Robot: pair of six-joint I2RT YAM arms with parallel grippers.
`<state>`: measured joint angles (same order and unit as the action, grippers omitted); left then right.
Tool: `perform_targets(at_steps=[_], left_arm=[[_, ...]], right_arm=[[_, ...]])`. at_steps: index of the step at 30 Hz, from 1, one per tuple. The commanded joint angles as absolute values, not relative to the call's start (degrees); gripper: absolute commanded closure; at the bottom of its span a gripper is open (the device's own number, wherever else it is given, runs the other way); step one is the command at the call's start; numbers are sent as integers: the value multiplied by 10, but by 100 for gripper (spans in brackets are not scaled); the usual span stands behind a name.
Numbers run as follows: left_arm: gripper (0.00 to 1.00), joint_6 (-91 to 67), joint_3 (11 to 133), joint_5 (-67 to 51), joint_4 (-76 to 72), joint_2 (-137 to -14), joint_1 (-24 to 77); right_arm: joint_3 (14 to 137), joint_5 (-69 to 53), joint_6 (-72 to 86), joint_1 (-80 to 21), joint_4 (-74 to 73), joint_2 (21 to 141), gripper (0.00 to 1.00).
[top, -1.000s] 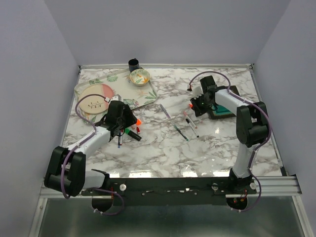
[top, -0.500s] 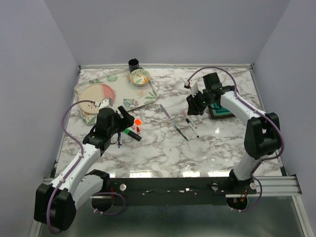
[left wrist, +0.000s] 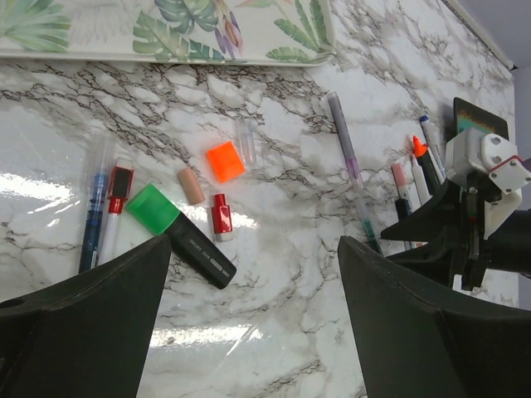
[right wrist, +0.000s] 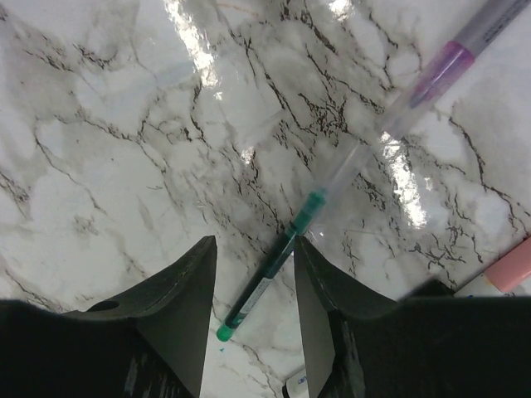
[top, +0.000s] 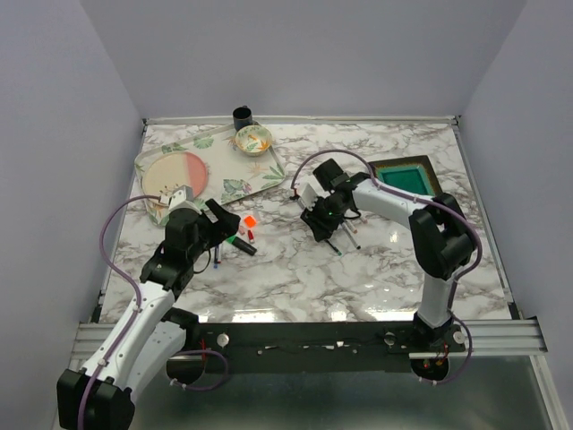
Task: Open the pen caps
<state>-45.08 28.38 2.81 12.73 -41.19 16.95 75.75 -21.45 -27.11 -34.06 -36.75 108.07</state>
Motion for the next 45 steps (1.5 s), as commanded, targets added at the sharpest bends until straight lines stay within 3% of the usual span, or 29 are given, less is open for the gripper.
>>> perform_targets(at_steps=[1, 12, 16, 17, 18, 25, 33, 45], left_arm=[[10, -458, 279, 51, 142, -410, 167], [10, -467, 283, 61, 151, -405, 167], [11, -481, 271, 22, 124, -398, 167], [11, -485, 265, 9, 114, -395, 167], [11, -496, 252, -26, 86, -393, 167], [11, -634, 135, -129, -175, -403, 177], [10, -685, 132, -31, -318, -502, 303], [20, -726, 178, 96, -402, -641, 431]], right_arm=[[773, -130, -277, -365, -399, 1103, 50], [691, -53, -266, -395, -376, 1091, 62], [683, -59, -260, -397, -380, 1092, 86], [685, -61, -257, -397, -381, 1091, 98], [686, -70, -254, -397, -383, 1086, 99], [697, -186, -244, -396, -402, 1037, 100], [713, -415, -262, -380, -425, 992, 100], [699, -521, -222, -309, -393, 940, 100]])
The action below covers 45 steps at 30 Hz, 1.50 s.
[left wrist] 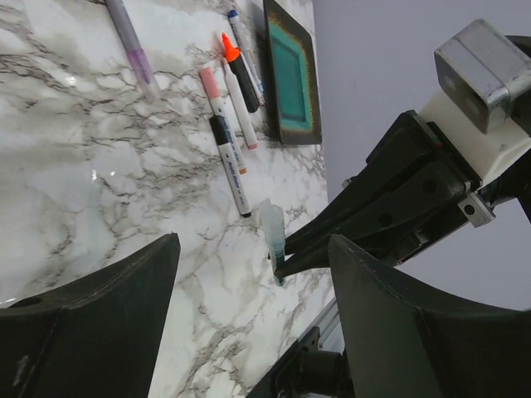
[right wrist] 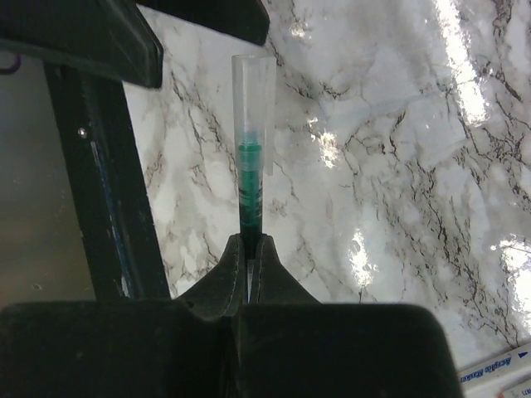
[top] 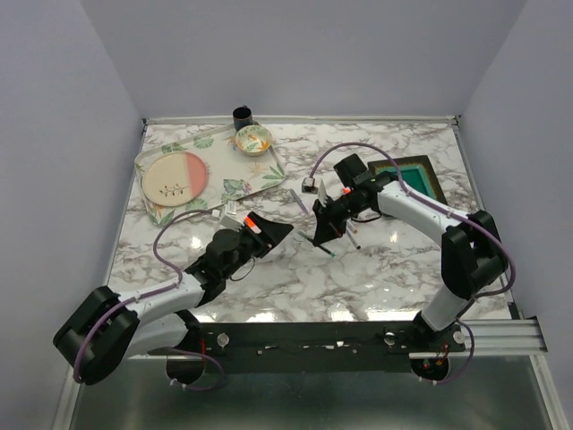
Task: Open the pen caps
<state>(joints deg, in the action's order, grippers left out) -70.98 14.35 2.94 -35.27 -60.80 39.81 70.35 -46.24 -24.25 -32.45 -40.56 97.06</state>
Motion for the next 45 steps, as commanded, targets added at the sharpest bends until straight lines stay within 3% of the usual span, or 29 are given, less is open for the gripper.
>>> perform_targets(at_steps=[1, 10, 13, 17, 22, 26, 31, 37, 45], left_arm=[[21, -730, 188, 105, -402, -655, 438], [42, -727, 248, 129, -397, -720, 474], [62, -725, 259, 127, -403, -736, 477], [100, -722, 260, 130, -410, -731, 477], [100, -706, 258, 178, -319, -637, 433], [100, -709, 252, 154, -282, -569, 320], [100, -692, 266, 127, -225, -520, 254], [100, -666, 249, 107, -151, -519, 229], [92, -606, 215, 111, -118, -579, 201]], right_arm=[[699, -521, -221, -306, -391, 940, 99], [696, -526, -214, -303, -386, 929, 100], [694, -521, -214, -302, -382, 926, 100], [693, -517, -217, -302, -383, 922, 100], [688, -500, -227, -304, -388, 929, 100], [689, -481, -238, -316, -395, 936, 100], [689, -457, -240, -321, -392, 933, 100], [677, -305, -199, -295, -338, 924, 100], [673, -259, -190, -229, -325, 924, 100]])
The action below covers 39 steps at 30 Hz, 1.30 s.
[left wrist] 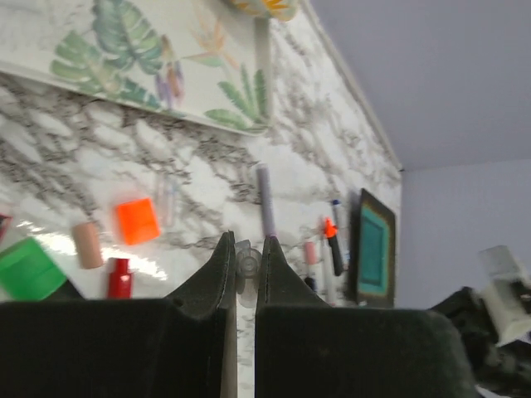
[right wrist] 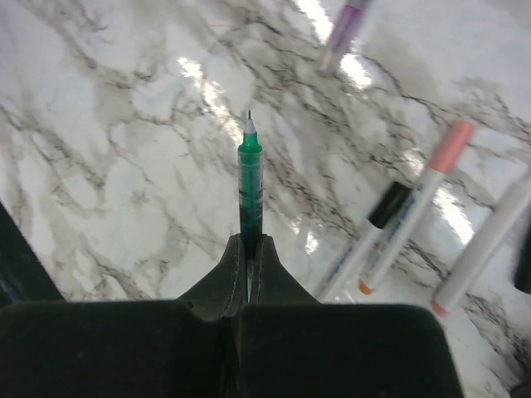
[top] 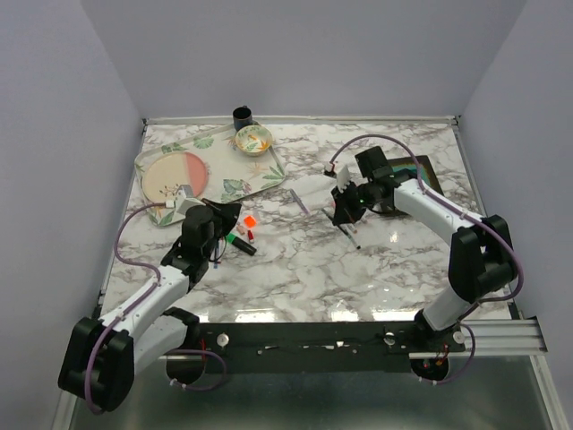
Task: Open the pen caps
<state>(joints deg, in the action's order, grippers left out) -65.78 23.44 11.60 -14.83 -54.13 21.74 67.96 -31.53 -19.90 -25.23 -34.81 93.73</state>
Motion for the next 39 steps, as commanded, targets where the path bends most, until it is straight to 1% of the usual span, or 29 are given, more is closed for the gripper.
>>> perform_targets(at_steps=[1, 9, 11, 14, 15, 16, 19, 20, 22, 26, 28, 31, 32, 35, 37, 39], left_arm=[[92, -599, 216, 104, -120, -601, 199], [85, -563, 232, 80, -148, -699, 182], [81, -561, 233, 78, -154, -715, 181], [80, -555, 238, 72, -161, -736, 178], [72, -554, 240, 67, -164, -742, 178], [70, -549, 245, 65, -165, -752, 177], [69, -548, 251, 61, -170, -771, 175], [64, -548, 253, 61, -171, -774, 175], [64, -547, 257, 59, -173, -782, 174], [63, -546, 260, 57, -174, -788, 173], [58, -545, 261, 57, -172, -788, 172], [57, -543, 263, 57, -170, -782, 171], [53, -543, 264, 57, -167, -780, 170], [52, -539, 265, 58, -160, -768, 168], [47, -536, 268, 56, -152, -755, 167], [46, -530, 270, 57, -142, -743, 165]], right_arm=[[673, -257, -191, -227, -323, 924, 100], [672, -239, -192, -200, -320, 933, 99], [672, -235, -190, -194, -317, 937, 100], [671, -233, -192, -183, -317, 943, 99], [671, -234, -194, -178, -317, 945, 99], [671, -236, -194, -177, -318, 945, 99], [671, -241, -197, -171, -319, 946, 99], [671, -241, -197, -169, -319, 946, 99], [671, -242, -196, -166, -321, 945, 99], [671, -243, -197, -163, -321, 947, 99], [671, -238, -197, -159, -319, 947, 99], [670, -224, -192, -155, -311, 949, 99], [668, -220, -191, -154, -309, 952, 98], [669, -204, -191, -147, -303, 964, 96], [670, -194, -191, -141, -300, 969, 96], [670, -186, -192, -136, -296, 981, 95]])
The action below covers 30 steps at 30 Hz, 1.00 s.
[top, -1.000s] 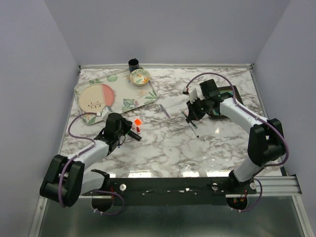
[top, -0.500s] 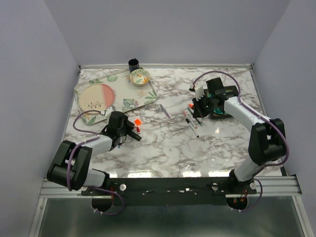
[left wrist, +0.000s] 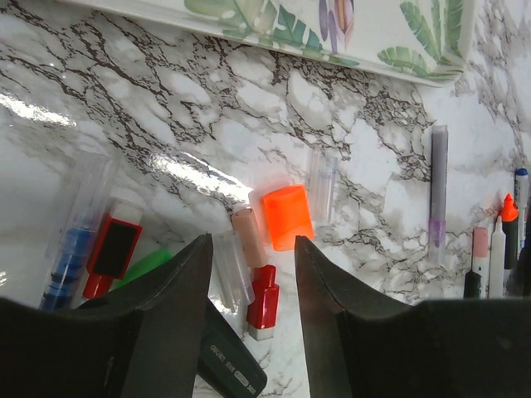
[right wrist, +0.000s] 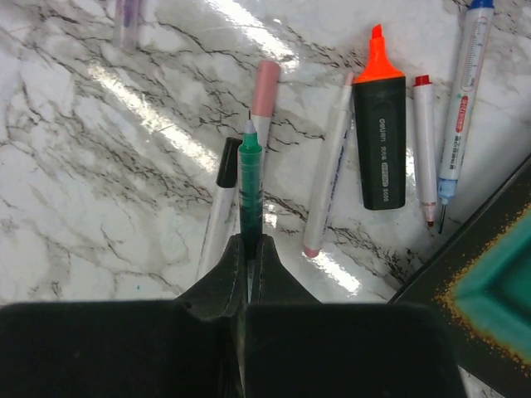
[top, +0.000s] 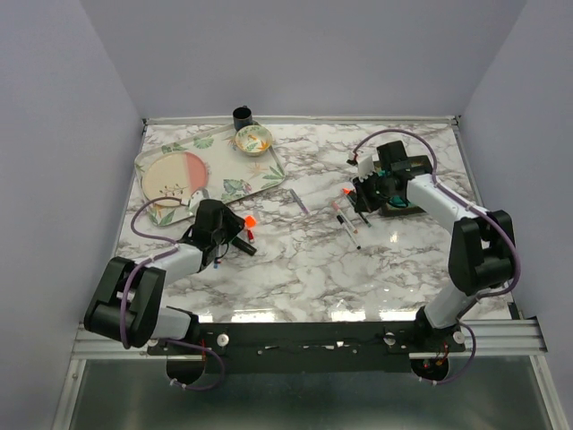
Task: Open the pen caps
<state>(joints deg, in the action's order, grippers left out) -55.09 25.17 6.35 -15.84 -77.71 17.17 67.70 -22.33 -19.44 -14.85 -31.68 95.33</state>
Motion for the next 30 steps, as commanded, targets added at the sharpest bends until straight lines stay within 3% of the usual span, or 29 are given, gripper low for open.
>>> perform_targets(at_steps=[1, 14, 21, 25, 30], left_arm=[[42, -528, 272, 57, -138, -729, 164], [18, -485, 272, 34, -66, -571, 159], [17, -468, 262, -61, -28, -501, 158], [17, -460, 254, -91, -1, -458, 158], [16, -461, 242, -134, -1, -430, 159]], right_arm=[[671, -175, -193, -136, -294, 985, 95], [683, -100, -213, -135, -282, 1035, 88], [690, -98, -224, -135, -294, 1043, 69], [679, -100, -230, -135, -288, 1004, 63], [657, -223, -268, -136, -299, 943, 55]])
